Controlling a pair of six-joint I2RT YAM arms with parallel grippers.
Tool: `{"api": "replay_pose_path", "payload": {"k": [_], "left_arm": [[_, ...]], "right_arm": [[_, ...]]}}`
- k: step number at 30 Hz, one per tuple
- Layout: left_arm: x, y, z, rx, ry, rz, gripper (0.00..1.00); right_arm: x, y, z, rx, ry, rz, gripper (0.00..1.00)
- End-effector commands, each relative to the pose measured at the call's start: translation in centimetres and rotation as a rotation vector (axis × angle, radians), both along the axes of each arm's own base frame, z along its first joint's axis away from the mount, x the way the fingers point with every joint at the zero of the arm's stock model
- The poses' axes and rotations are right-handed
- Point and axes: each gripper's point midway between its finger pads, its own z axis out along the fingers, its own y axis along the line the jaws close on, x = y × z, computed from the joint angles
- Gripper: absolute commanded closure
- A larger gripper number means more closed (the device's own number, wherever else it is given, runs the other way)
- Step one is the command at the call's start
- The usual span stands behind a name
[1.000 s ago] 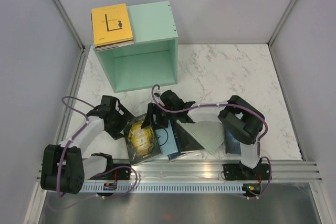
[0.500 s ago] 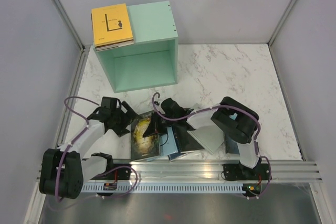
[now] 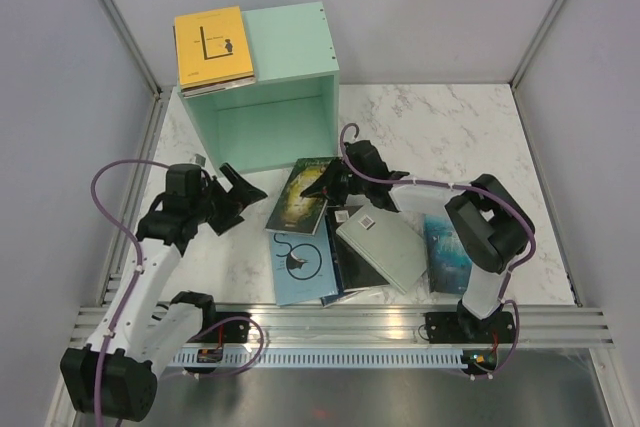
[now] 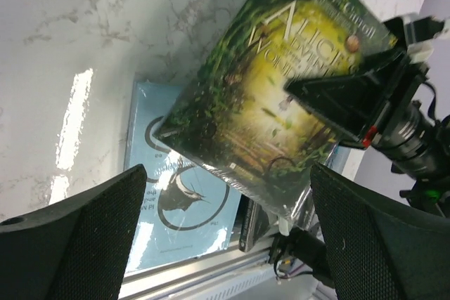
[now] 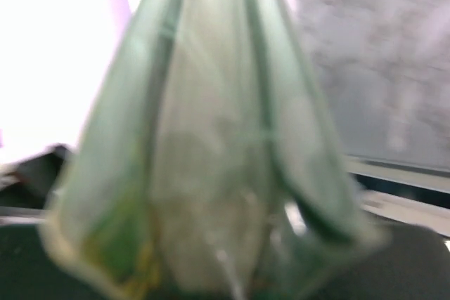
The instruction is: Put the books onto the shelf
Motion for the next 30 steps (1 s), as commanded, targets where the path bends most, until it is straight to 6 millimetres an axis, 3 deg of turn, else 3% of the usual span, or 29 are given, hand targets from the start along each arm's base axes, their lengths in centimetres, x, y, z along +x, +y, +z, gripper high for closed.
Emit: {"api": "replay_pose_path", "payload": {"k": [1, 4, 13, 17, 26, 28, 29, 30], "left_arm": [[-0.9, -1.4, 0.3, -0.083, -0.001, -0.058, 0.0], [-0.3, -2.3, 1.6, -0.187, -0.064, -0.045, 0.0], [0.7, -1.4, 2.8, -0.304, -0.071, 0.069, 0.01], [1.1, -0.6, 4.0, -0.357, -0.118, 0.138, 0.31], [2.9, 0.4, 5.9, -0.398, -0.142, 0.239, 0.33], [3.3, 0.8, 6.0, -0.392, -0.144, 0.263, 0.41], [3.5, 0.9, 5.9, -0.392, -0.14, 0.271, 0.54], [3.6, 1.1, 5.9, -0.389, -0.14, 0.282, 0.58]], "right_arm": [[1.5, 3.4, 7.6, 0.23, -0.016, -0.029, 1.0], [2.4, 4.2, 10.7, 0.376, -0.011, -0.063, 1.0], [2.6, 4.5, 14.0, 0.521, 0.02, -0.089, 1.0], [2.1, 4.9, 15.4, 0.629, 0.055, -0.1, 1.0], [0.8, 8.1, 17.1, 0.72, 0.106, -0.087, 1.0], [0.9, 8.4, 17.3, 0.731, 0.114, -0.088, 1.0], [0.8, 8.6, 17.4, 0.738, 0.122, -0.084, 1.0], [0.9, 8.6, 17.7, 0.745, 0.125, -0.084, 1.0]]}}
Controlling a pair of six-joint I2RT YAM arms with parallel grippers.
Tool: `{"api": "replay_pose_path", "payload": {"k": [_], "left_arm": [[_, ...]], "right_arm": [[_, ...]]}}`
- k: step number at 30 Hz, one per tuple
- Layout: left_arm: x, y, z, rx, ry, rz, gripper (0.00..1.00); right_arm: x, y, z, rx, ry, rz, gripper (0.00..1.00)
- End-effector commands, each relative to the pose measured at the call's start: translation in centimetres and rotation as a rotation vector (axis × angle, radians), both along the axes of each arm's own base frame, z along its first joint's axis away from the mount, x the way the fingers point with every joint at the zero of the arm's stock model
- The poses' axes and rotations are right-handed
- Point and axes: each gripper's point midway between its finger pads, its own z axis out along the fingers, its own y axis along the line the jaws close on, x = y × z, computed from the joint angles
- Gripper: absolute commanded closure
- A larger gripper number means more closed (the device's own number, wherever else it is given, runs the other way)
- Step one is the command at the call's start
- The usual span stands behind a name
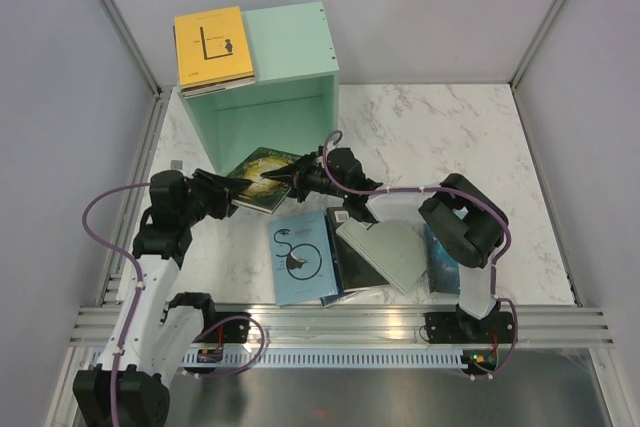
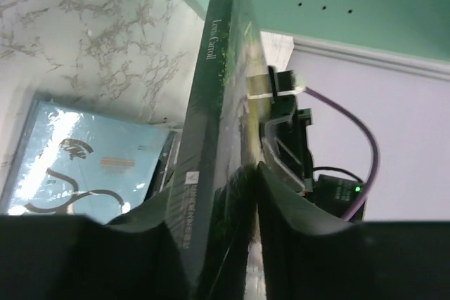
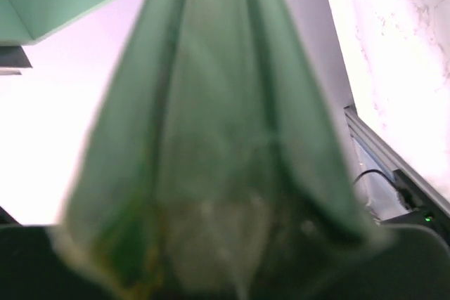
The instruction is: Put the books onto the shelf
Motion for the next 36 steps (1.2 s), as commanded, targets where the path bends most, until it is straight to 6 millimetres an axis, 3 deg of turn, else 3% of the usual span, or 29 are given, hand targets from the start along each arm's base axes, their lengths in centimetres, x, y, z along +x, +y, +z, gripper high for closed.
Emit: {"api": "replay_pose_path", "payload": {"k": [1, 3, 4, 7, 9, 10, 11, 12, 14, 15, 18, 27, 30, 36], "left_arm": [[1.6, 0.9, 2.0, -0.012, -0.041, 0.066, 0.63], [2.0, 1.0, 2.0, -0.006, -0.043, 0.073, 0.82], [2.1, 1.1, 1.8, -0.001, -0.037, 0.078, 0.97], [2.7, 1.6, 1.4, 0.025, -0.026, 0.104, 0.98], [3.4, 3.3, 0.7, 0.053, -0.006, 0.178, 0.98], [3.6, 3.7, 0.4, 0.064, 0.004, 0.2, 0.98], [3.9, 4.5, -0.3, 0.082, 0.022, 0.24, 0.98], [4.2, 4.8, -0.6, 0.088, 0.032, 0.26, 0.98], [5.0, 5.4, -0.8, 0.111, 0.041, 0.288, 0.98], [5.4, 5.6, -1.9, 0.125, 0.076, 0.291, 0.98], [6.5, 6.5, -2.8, 0.152, 0.11, 0.332, 0.98], [8.1, 8.0, -5.5, 0.191, 0.18, 0.437, 0.98], [7.9, 6.0, -6.8, 0.217, 0.209, 0.395, 0.98], [7.8, 5.1, -8.3, 0.211, 0.251, 0.379, 0.98]], "right_arm": [[0.9, 0.5, 7.6, 0.211, -0.099, -0.019, 1.0], [0.8, 0.8, 7.9, 0.223, -0.098, -0.006, 1.0], [0.8, 1.0, 7.7, 0.22, -0.093, -0.002, 1.0], [1.0, 1.2, 7.2, 0.203, -0.087, 0.005, 1.0], [1.5, 1.7, 6.7, 0.187, -0.087, 0.023, 0.98], [1.8, 1.9, 6.5, 0.181, -0.09, 0.03, 0.9], [2.2, 2.0, 6.1, 0.166, -0.083, 0.029, 0.63], [2.3, 2.2, 6.2, 0.16, -0.089, 0.035, 0.51], [2.9, 2.0, 5.9, 0.129, -0.092, 0.031, 0.32], [2.9, 1.9, 6.0, 0.122, -0.096, 0.032, 0.27], [2.7, 1.2, 5.8, 0.093, -0.101, 0.042, 0.23], [1.4, -0.1, 3.9, 0.022, -0.067, 0.06, 0.25], [1.9, 0.4, 3.3, 0.015, -0.056, 0.061, 0.27], [2.8, 1.8, 2.8, 0.022, -0.041, 0.071, 0.29]]}}
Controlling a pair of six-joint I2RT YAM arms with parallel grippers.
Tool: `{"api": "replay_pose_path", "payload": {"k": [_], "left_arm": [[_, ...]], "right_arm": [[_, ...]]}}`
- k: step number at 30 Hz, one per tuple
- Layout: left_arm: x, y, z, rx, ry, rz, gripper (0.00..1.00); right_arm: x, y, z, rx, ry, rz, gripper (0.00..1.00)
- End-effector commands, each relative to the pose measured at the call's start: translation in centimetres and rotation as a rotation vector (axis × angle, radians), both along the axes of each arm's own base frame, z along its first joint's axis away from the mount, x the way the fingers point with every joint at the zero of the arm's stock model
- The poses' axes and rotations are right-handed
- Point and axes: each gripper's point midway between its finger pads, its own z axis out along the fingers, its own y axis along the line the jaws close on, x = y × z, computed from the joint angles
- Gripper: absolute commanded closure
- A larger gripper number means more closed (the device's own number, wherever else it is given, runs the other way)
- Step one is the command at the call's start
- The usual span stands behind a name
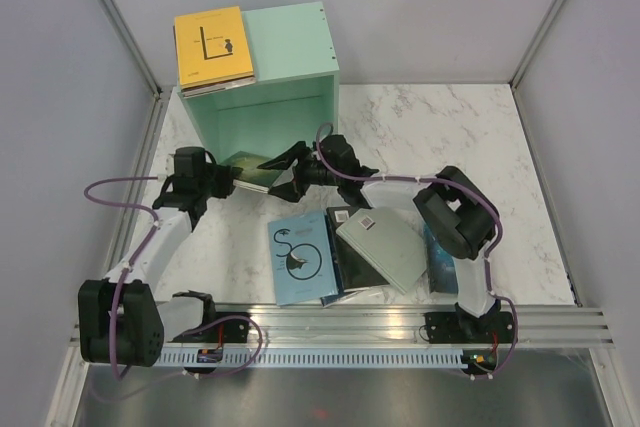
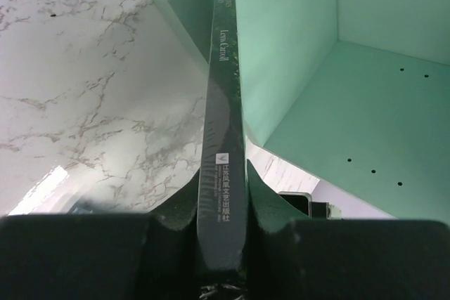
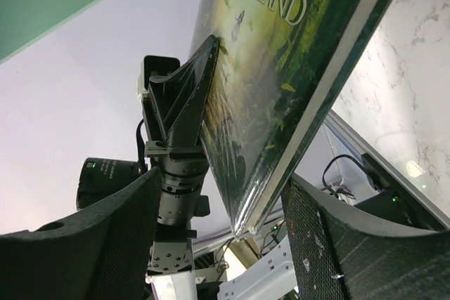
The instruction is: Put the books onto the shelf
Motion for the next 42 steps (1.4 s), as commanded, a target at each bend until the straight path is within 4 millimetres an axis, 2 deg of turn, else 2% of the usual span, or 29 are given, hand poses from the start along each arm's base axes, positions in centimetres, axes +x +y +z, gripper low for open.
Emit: {"api": "replay_pose_path", "payload": {"k": [1, 4, 5, 7, 8, 9, 10, 12, 16, 18, 19, 20, 21, 22, 23, 24, 25, 28, 30, 31, 32, 33, 34, 36, 37, 38, 40, 42], "left_arm": [[-0.4, 0.9, -2.3, 0.072, 0.074, 0.041, 0.98], [-0.5, 0.7, -2.7, 0.064, 0.087, 0.038, 0.98], [-0.7, 0.6, -3.0, 0.057, 0.097, 0.031, 0.98], [-1.0, 0.3, -3.3, 0.047, 0.108, 0.02, 0.98], [-1.4, 0.1, -3.7, 0.036, 0.123, 0.013, 0.98], [-1.6, 0.0, -3.6, 0.03, 0.124, 0.01, 0.98], [-1.9, -0.1, -3.8, 0.023, 0.129, 0.007, 0.98], [-2.6, -0.1, -4.1, 0.018, 0.14, 0.005, 0.98], [-4.2, -0.9, -3.6, 0.034, 0.15, -0.087, 0.98], [-5.1, -1.0, -3.5, 0.043, 0.158, -0.119, 0.98], [-5.7, -1.2, -3.3, 0.045, 0.145, -0.141, 0.98], [-6.0, -1.3, -3.4, 0.047, 0.144, -0.152, 0.98], [-6.5, -1.3, -3.3, 0.052, 0.142, -0.164, 0.97], [-7.0, -1.6, -3.7, 0.051, 0.147, -0.187, 0.92], [-7.3, -1.7, -3.3, 0.052, 0.136, -0.2, 0.86], [-7.7, -1.8, -3.5, 0.053, 0.146, -0.216, 0.81], [-8.0, -2.1, -3.2, 0.057, 0.141, -0.25, 0.65], [-9.0, -2.1, -1.7, 0.084, 0.133, -0.292, 0.29], [-9.6, -2.0, -0.1, 0.106, 0.101, -0.309, 0.15], [-10.3, -1.9, 0.6, 0.123, 0.11, -0.324, 0.0], [-10.6, -1.8, 1.2, 0.132, 0.108, -0.332, 0.0], [-11.0, -1.7, 1.7, 0.139, 0.105, -0.336, 0.0], [-11.4, -1.6, 2.9, 0.151, 0.08, -0.343, 0.0], [-12.9, -1.7, 3.4, 0.151, 0.098, -0.361, 0.0], [-13.4, -1.7, 4.4, 0.156, 0.068, -0.365, 0.0], [-14.2, -1.6, 4.4, 0.156, 0.084, -0.367, 0.0], [-15.0, -1.4, 5.4, 0.17, 0.053, -0.367, 0.0], [-15.9, -1.2, 5.6, 0.178, 0.059, -0.371, 0.0]], "right_arm": [[1.7, 1.3, 5.1, 0.12, -0.111, -0.02, 0.29], [1.6, 1.9, 4.6, 0.116, -0.106, -0.021, 0.34], [1.6, 2.0, 4.1, 0.111, -0.1, -0.026, 0.48], [2.1, 2.0, 3.9, 0.113, -0.101, -0.048, 0.63], [2.4, 2.1, 3.5, 0.11, -0.096, -0.055, 0.74], [2.5, 2.1, 3.5, 0.11, -0.101, -0.059, 0.79], [2.7, 2.1, 3.2, 0.104, -0.099, -0.067, 0.9], [2.8, 2.0, 2.5, 0.063, -0.095, -0.078, 1.0], [4.2, 1.1, 1.7, -0.006, -0.12, -0.129, 1.0], [4.8, 1.2, 0.9, -0.046, -0.146, -0.128, 1.0], [5.3, 1.5, 1.4, -0.048, -0.161, -0.128, 1.0], [5.8, 1.7, 0.7, -0.066, -0.166, -0.131, 1.0], [6.2, 1.8, 0.4, -0.085, -0.182, -0.133, 1.0], [6.7, 2.0, 0.7, -0.097, -0.192, -0.134, 1.0], [7.2, 2.1, -0.2, -0.115, -0.191, -0.138, 1.0], [7.7, 2.1, -0.3, -0.121, -0.2, -0.14, 1.0], [8.2, 2.1, -0.1, -0.134, -0.216, -0.141, 1.0], [9.7, 1.7, -0.9, -0.183, -0.245, -0.156, 1.0], [10.4, 1.4, -1.5, -0.208, -0.257, -0.161, 1.0], [11.1, 1.1, -1.4, -0.211, -0.263, -0.161, 1.0], [11.4, 1.1, -2.9, -0.228, -0.259, -0.144, 1.0], [11.6, 1.1, -3.4, -0.231, -0.256, -0.134, 1.0], [12.0, 1.2, -4.4, -0.238, -0.251, -0.12, 1.0], [12.4, 1.4, -5.7, -0.28, -0.29, -0.079, 1.0], [12.6, 1.8, -5.5, -0.298, -0.297, -0.053, 1.0], [12.4, 2.0, -7.3, -0.328, -0.315, -0.008, 1.0], [12.3, 1.8, -9.0, -0.385, -0.293, 0.027, 1.0], [11.8, 1.3, -10.5, -0.439, -0.282, 0.054, 1.0]]}}
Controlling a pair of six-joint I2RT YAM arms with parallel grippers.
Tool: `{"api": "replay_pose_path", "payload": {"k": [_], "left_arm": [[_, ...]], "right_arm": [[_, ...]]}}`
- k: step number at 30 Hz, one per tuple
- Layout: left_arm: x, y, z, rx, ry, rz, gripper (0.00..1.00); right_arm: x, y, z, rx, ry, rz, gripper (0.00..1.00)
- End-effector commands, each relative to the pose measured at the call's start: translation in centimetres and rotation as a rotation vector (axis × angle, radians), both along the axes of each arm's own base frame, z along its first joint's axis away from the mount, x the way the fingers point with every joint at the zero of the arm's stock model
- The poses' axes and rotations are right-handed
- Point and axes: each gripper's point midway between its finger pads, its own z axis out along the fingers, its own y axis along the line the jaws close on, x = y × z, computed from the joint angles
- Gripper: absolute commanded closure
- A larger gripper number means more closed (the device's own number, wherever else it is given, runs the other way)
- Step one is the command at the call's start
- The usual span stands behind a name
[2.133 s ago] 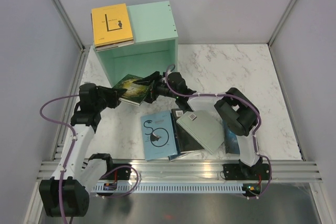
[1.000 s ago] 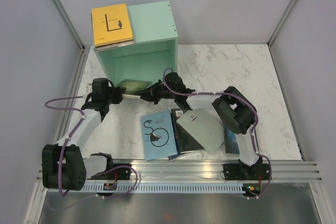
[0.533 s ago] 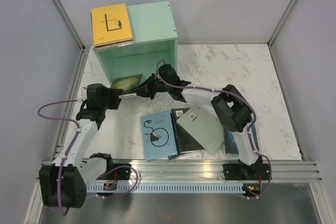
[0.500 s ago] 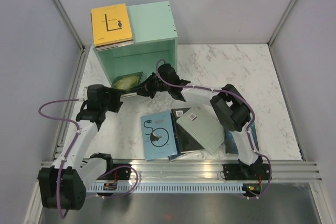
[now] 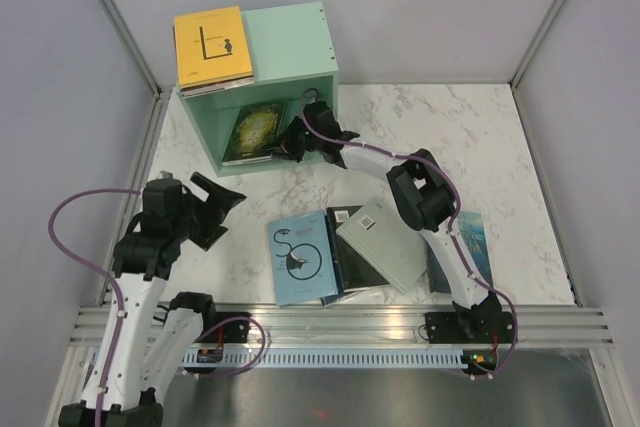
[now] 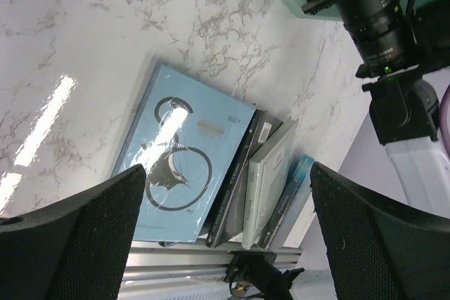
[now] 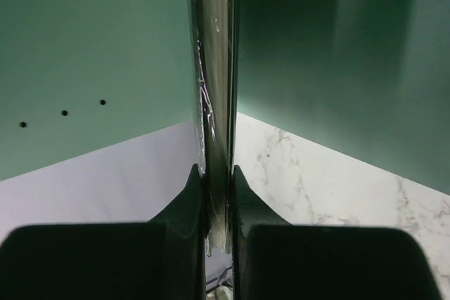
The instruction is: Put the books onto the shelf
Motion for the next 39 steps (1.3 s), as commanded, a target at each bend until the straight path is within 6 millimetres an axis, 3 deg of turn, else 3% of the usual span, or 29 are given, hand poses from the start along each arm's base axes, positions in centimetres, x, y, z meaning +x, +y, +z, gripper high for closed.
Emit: {"api": "replay_pose_path", "payload": {"k": [1, 6, 13, 23, 25, 27, 28, 31, 36, 39], "left_arm": [[-2.8, 0.4, 0.1, 0.059, 0.038, -0.056, 0.0], [-3.7, 0.6, -0.7, 0.077, 0.073, -0.061, 0.0], [-4.4, 1.0, -1.3, 0.101, 0.095, -0.061, 0.01], [-5.5, 1.3, -3.2, 0.12, 0.154, -0.065, 0.02], [-5.7, 1.3, -3.6, 0.122, 0.168, -0.071, 0.02], [-5.8, 1.4, -3.8, 0.125, 0.174, -0.072, 0.02], [-5.8, 1.4, -3.9, 0.126, 0.178, -0.073, 0.02], [-5.7, 1.4, -3.9, 0.13, 0.183, -0.07, 0.02], [-5.6, 1.5, -4.1, 0.137, 0.19, -0.069, 0.02], [-5.7, 1.6, -4.3, 0.137, 0.19, -0.067, 0.02]], "right_arm": [[-1.5, -0.6, -4.0, -0.165, 0.043, 0.065, 1.0], [-1.9, -1.7, -6.7, -0.285, 0.051, 0.072, 1.0], [-2.5, -1.5, -10.0, -0.42, 0.029, 0.148, 1.0], [-2.6, -3.0, -12.6, -0.577, -0.007, 0.252, 1.0], [-2.8, -3.5, -13.0, -0.602, -0.005, 0.27, 0.8], [-3.0, -3.7, -13.4, -0.62, -0.003, 0.276, 0.49], [-3.0, -3.8, -13.2, -0.621, -0.005, 0.277, 0.44], [-2.8, -4.3, -12.8, -0.636, -0.019, 0.27, 0.38], [-3.5, -5.5, -12.3, -0.664, -0.017, 0.28, 0.37], [-3.5, -6.4, -10.6, -0.691, -0.05, 0.264, 0.36]]}}
